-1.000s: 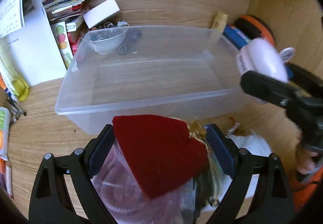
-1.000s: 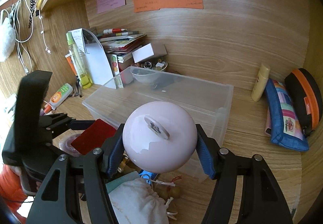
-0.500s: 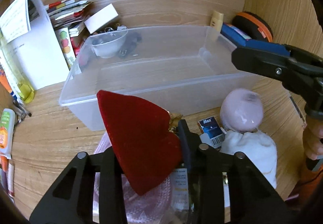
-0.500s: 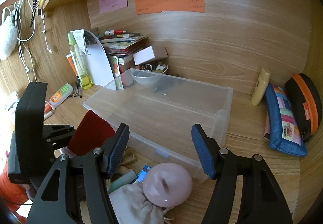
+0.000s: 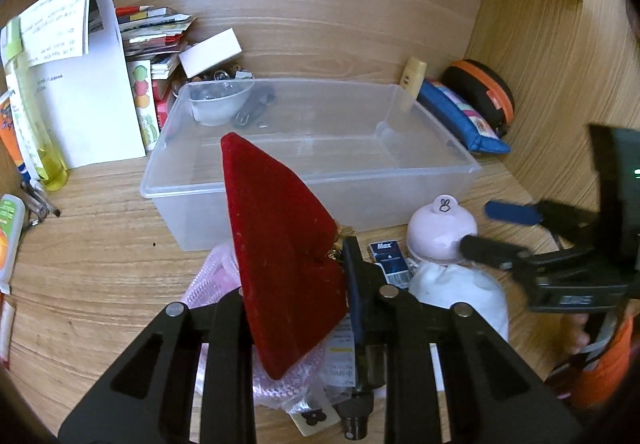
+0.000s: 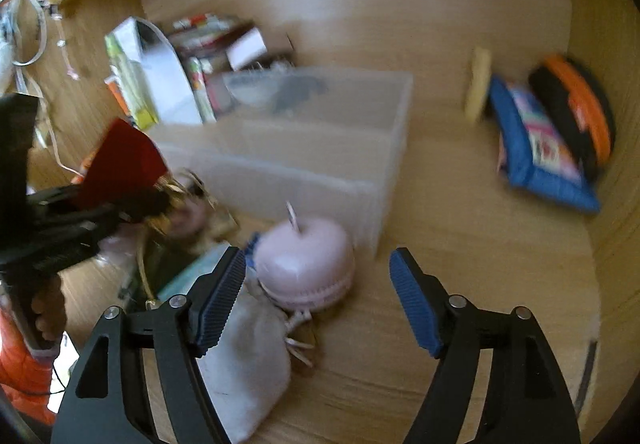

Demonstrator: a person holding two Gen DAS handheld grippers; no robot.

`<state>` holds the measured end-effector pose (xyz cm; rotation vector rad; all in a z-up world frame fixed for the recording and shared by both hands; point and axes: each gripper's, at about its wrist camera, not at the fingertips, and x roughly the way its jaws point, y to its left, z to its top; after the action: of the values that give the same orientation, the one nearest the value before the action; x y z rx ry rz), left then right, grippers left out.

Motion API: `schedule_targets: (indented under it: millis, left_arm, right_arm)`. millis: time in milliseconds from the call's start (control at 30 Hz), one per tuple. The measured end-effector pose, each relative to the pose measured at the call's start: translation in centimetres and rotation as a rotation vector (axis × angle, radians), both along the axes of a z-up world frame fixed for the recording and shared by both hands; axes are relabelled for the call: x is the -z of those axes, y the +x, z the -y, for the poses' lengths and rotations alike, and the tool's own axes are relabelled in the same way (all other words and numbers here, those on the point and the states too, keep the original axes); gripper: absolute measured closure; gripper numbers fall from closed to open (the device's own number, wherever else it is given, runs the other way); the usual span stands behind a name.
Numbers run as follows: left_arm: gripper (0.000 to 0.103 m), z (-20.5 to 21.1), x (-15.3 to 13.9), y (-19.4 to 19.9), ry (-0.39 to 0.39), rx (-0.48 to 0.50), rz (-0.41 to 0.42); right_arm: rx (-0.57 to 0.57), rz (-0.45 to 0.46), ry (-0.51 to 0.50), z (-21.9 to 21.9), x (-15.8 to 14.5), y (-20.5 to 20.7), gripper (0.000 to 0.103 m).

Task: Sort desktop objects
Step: 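Lift the red pouch with the left tool while the right tool carries the pink jar toward the clear box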

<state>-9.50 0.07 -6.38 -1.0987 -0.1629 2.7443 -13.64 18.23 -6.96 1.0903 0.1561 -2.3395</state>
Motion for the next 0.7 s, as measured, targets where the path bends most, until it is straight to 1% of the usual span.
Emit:
schedule_targets:
  millis: [133,367,433,500,700]
  left_arm:
    - [0.080,0.4,-0.1,0.2,0.022,-0.009,-0.008]
    - [0.080,1.1,-0.7,0.7,0.045,-0.013,-0.038]
    - [0.080,1.3,-0.8,0.7,0.055,-0.014,-0.045]
    - [0.080,1.5,-1.0,0.8,0.064,-0.016,-0.051]
    - [0.080,1.6,-1.7,1.3,0.080,-0.015,-0.080]
  right_arm:
    - [-0.004,0.075,-0.023,0.6,1.4,-1.3,0.032]
    - [-0.027,0.051,0.054,2.9,2.2,-1.4,0.032]
    - [-0.027,0.045,0.078,3.2,2.5,-1.5,0.039]
    - [-0.032,0.040,0.094,3.3,2.5,-1.4,0.043]
    - [-0.023,0.041,0.090,3.1,2.4,-1.4,0.043]
